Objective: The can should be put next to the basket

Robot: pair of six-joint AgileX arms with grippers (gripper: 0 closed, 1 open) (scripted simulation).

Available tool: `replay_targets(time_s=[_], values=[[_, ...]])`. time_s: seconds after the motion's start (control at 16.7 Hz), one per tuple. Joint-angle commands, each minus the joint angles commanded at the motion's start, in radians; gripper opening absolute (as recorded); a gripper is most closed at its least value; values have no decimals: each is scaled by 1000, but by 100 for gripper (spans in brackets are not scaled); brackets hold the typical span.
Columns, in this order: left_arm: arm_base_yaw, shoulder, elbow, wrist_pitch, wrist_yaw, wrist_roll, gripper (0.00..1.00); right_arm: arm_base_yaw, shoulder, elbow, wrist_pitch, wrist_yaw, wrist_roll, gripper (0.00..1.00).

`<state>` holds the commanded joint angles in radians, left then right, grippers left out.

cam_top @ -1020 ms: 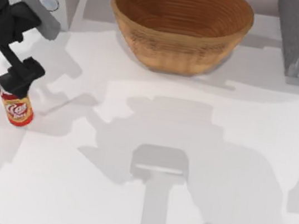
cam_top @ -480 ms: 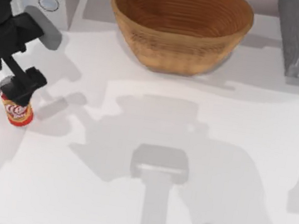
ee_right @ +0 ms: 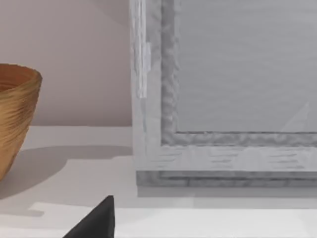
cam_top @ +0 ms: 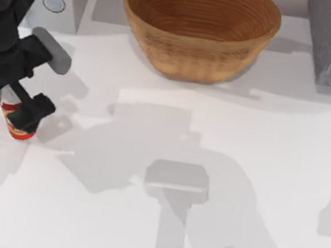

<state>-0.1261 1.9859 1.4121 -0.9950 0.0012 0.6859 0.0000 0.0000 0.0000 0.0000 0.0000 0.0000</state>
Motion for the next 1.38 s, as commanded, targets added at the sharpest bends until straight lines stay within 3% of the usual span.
replay_targets(time_s=[0.78,1.38], values=[[0,0,0,0,0,0,2,0,0,0,0,0,0,100],[0,-2,0,-1,0,-1,0,0,0,0,0,0,0,100]])
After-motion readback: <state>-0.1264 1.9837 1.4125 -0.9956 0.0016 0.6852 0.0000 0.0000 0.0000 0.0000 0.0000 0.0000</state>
